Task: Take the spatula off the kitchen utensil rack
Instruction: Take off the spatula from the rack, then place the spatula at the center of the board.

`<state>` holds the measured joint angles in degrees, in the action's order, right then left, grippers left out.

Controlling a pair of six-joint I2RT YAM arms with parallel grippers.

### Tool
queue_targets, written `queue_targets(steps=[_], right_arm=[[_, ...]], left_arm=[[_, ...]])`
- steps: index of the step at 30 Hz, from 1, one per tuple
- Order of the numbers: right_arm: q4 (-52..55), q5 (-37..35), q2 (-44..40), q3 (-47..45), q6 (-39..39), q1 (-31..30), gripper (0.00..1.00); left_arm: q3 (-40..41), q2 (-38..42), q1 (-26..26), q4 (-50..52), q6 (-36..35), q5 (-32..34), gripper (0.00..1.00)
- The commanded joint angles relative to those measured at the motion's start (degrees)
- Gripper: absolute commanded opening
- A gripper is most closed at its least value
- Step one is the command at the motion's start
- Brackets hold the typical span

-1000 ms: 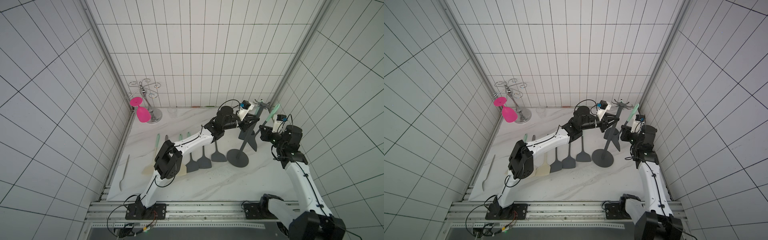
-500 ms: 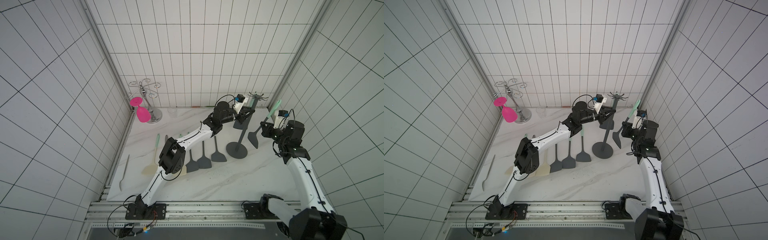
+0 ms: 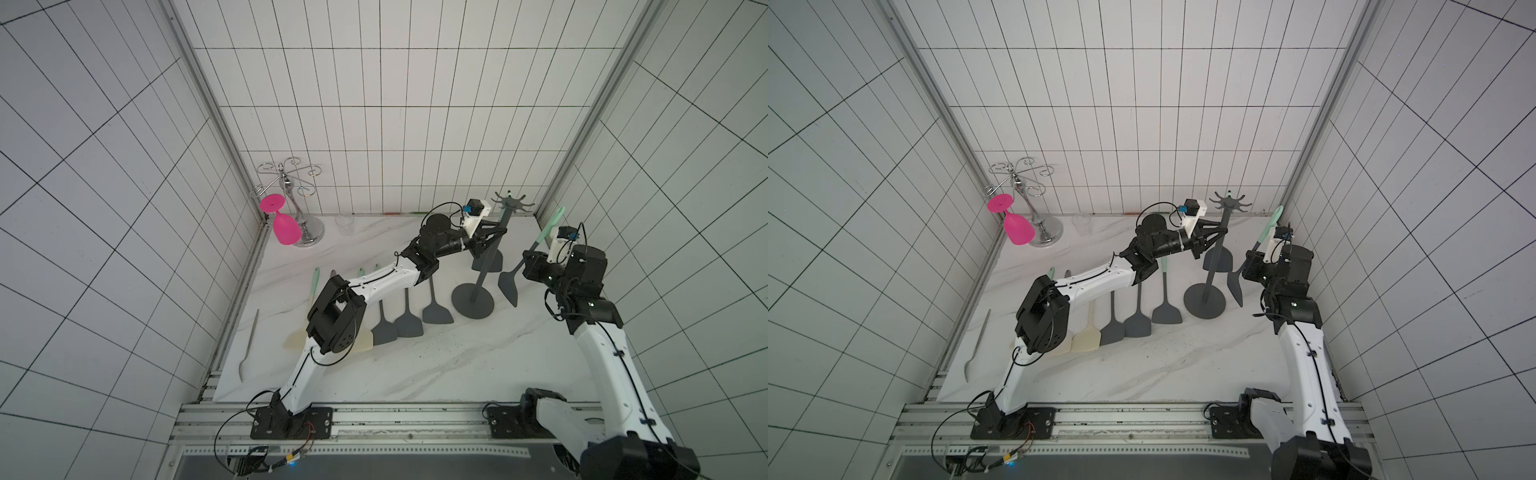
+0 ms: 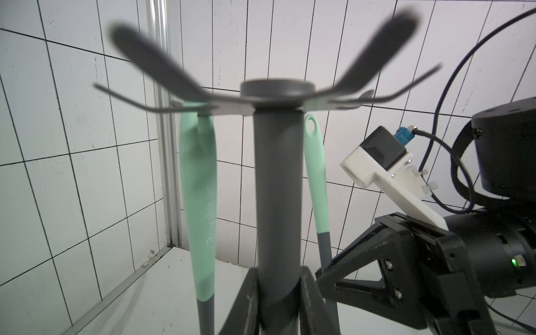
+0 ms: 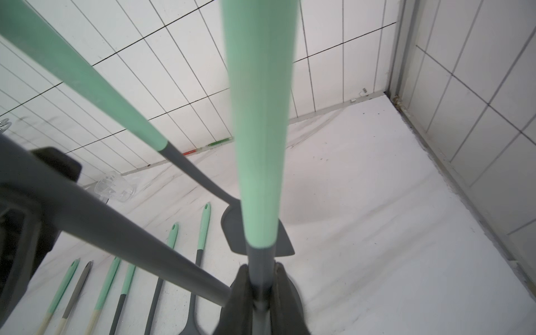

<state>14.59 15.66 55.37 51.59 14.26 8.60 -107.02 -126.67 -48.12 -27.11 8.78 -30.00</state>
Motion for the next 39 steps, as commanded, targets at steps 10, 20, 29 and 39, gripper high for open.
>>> queue_targets(steps=[10,20,29,39], right_arm=[[15.5,-4.5,-5.8,1.2,4.8,-0.5,0.0],[23.1,2.2,-8.7,2.4,6.8,-0.7,0.0],[24.3,11.5,-15.5,-2.8,4.1,-5.1,0.0],[23.5,13.2,-23.8,-11.3,2.9,-22.8,0.0]], left_arm=[[6.3,4.6,-0.5,2.7,-0.2,2.6,0.62],[11.0,9.6,0.6,4.4,2.0,1.8,0.7],[26.6,21.4,2.5,5.2,3.3,2.8,0.7],[43.9,40.0,3.8,19.7,7.5,8.5,0.7]])
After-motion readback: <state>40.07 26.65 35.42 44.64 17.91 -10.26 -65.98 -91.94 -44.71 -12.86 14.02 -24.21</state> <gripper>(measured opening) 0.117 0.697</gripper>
